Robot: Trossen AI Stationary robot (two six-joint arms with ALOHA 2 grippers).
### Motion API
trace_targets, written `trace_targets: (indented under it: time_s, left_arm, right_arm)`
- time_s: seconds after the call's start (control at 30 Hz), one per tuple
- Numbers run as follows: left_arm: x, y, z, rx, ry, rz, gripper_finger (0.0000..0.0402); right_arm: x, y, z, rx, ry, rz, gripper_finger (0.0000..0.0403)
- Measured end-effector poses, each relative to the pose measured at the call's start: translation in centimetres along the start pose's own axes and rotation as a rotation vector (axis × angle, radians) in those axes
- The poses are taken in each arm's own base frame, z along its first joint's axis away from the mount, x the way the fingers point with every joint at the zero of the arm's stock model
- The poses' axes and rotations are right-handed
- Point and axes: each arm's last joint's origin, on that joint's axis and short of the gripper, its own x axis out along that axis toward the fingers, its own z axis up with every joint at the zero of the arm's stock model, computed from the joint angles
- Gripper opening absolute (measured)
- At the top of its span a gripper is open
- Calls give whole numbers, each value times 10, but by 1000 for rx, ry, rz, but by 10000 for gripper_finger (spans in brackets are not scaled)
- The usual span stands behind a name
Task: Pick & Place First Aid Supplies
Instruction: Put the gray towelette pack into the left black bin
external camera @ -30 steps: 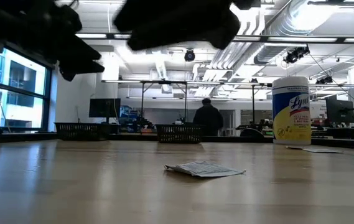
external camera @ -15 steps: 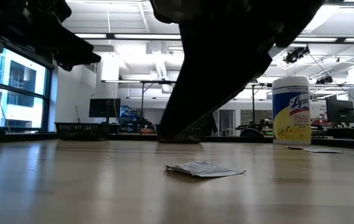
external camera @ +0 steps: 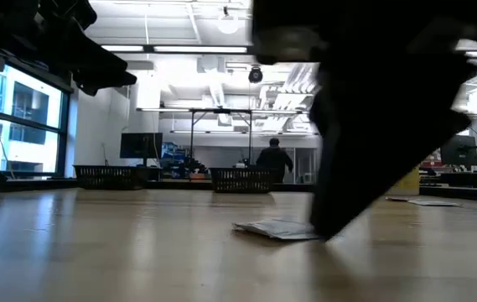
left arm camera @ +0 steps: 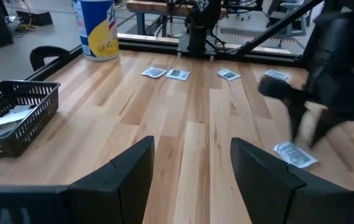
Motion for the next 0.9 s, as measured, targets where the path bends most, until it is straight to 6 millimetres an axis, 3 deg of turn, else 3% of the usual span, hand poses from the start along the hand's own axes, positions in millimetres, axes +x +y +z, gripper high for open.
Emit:
trace_targets:
  time_s: [0.23, 0.37, 0.5, 0.67, 0.9]
  left_arm:
    - [0, -1, 0, -2, 3, -21, 207]
    - [0, -1, -1, 1, 12, -18, 207]
    - [0, -1, -1, 2, 11, -18, 207]
    - [0, -1, -1, 0, 13, -22, 207]
    - [0, -1, -1, -4, 14, -26, 207]
  right_arm:
    - [-20, -13, -8, 13, 128, -77, 129]
    - [-24, -2, 10, 47, -40, 7, 129]
    - [-13, 6, 17, 40, -165, 102, 129]
    - [2, 0, 4, 51, -53, 99, 129]
    - [-4, -12, -10, 38, 115, -4, 129]
